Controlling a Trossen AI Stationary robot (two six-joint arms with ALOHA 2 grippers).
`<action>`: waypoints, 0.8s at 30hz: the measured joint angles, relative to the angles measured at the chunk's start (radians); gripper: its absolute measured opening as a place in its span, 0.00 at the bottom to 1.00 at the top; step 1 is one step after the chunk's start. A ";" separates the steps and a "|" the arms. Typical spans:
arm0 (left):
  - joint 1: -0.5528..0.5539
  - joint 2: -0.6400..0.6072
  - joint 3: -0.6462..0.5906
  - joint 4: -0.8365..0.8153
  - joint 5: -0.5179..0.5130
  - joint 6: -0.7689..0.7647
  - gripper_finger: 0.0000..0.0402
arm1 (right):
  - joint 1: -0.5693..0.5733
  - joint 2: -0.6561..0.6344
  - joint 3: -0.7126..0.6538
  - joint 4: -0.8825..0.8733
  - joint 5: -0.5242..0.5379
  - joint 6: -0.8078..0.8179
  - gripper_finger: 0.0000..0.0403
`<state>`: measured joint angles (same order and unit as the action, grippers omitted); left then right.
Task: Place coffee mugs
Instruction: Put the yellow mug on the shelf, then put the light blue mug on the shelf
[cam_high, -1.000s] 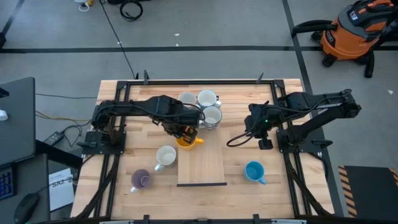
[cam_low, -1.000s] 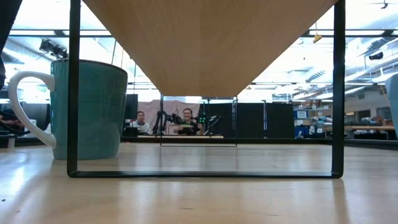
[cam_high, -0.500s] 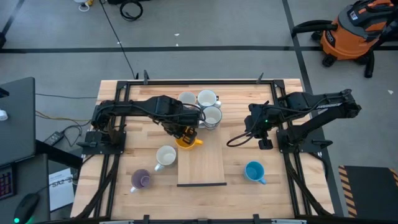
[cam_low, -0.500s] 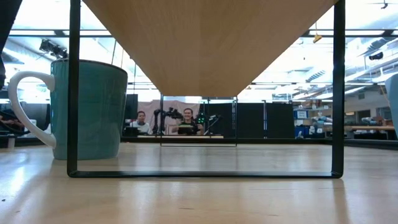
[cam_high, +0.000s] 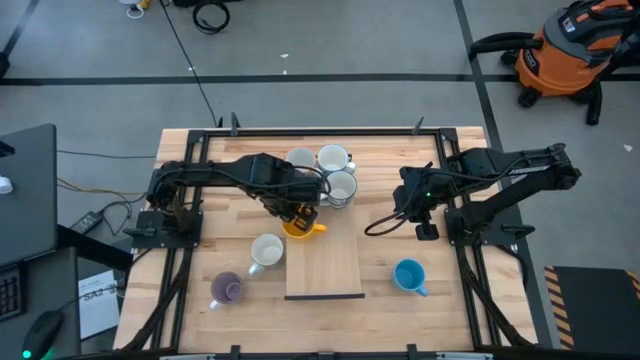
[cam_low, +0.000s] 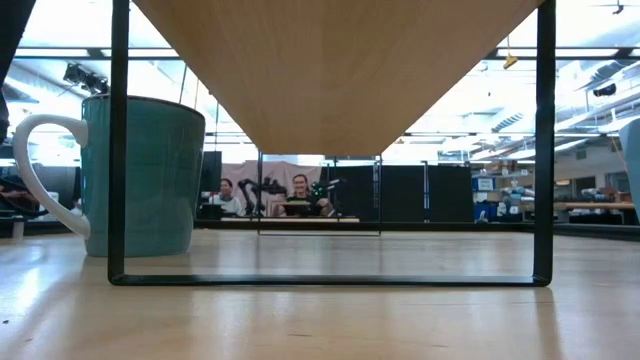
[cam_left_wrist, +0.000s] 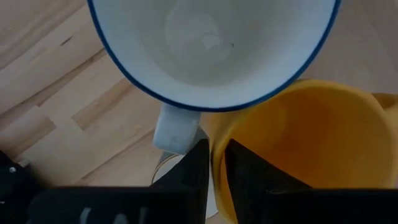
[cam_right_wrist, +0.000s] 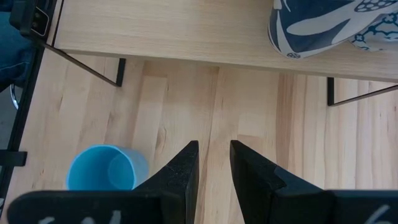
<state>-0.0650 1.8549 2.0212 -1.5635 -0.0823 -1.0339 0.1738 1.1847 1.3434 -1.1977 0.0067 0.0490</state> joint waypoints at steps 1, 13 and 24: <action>0.000 0.000 0.000 0.000 0.000 0.000 0.15 | 0.000 0.000 0.000 0.000 0.000 0.000 0.24; 0.000 0.000 0.000 0.000 -0.003 -0.001 0.24 | 0.000 0.000 0.000 0.000 0.000 0.000 0.24; -0.006 -0.001 0.001 -0.001 0.008 0.000 0.30 | 0.000 0.000 0.000 0.000 0.000 0.000 0.24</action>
<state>-0.0712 1.8536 2.0222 -1.5642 -0.0745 -1.0341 0.1738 1.1847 1.3434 -1.1980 0.0067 0.0494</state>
